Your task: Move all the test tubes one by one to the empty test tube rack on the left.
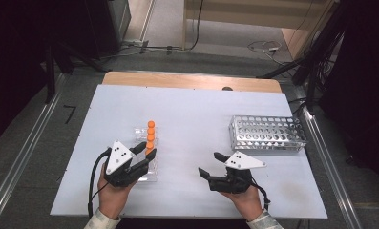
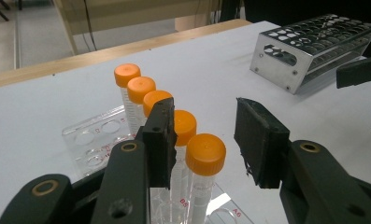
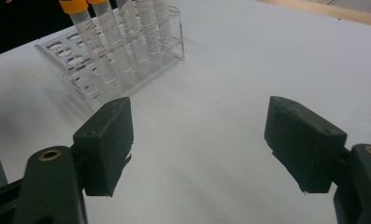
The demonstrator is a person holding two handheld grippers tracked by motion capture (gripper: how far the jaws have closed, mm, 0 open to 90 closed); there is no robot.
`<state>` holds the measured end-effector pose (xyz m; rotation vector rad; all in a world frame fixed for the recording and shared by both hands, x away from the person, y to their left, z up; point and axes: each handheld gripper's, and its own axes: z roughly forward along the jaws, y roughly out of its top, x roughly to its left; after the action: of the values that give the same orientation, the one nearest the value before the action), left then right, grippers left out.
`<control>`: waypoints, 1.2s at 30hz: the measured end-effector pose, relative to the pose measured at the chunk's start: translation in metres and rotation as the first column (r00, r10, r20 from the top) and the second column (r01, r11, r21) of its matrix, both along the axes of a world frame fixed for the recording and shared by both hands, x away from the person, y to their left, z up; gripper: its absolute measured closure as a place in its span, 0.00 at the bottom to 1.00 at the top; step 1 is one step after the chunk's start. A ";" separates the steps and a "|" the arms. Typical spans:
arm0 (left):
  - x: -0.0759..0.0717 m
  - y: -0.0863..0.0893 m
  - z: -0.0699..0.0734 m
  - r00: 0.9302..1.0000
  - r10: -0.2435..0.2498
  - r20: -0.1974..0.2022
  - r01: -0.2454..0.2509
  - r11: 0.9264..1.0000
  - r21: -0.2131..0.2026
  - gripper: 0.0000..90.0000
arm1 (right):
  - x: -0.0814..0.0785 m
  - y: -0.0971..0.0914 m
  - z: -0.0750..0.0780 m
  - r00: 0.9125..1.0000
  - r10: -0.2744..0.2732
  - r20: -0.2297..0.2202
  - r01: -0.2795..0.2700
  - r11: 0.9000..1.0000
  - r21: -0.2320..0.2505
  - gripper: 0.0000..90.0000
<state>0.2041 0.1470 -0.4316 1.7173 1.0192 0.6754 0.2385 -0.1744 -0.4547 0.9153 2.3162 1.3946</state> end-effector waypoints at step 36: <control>-0.015 0.036 -0.007 0.988 0.152 -0.019 -0.153 0.987 -0.057 0.17 | 0.009 -0.044 0.004 0.989 -0.144 0.018 0.143 0.989 0.023 0.22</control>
<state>0.1891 0.1834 -0.4382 1.6073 1.1781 0.7248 0.2473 -0.2185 -0.4504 1.0478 2.1777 1.3659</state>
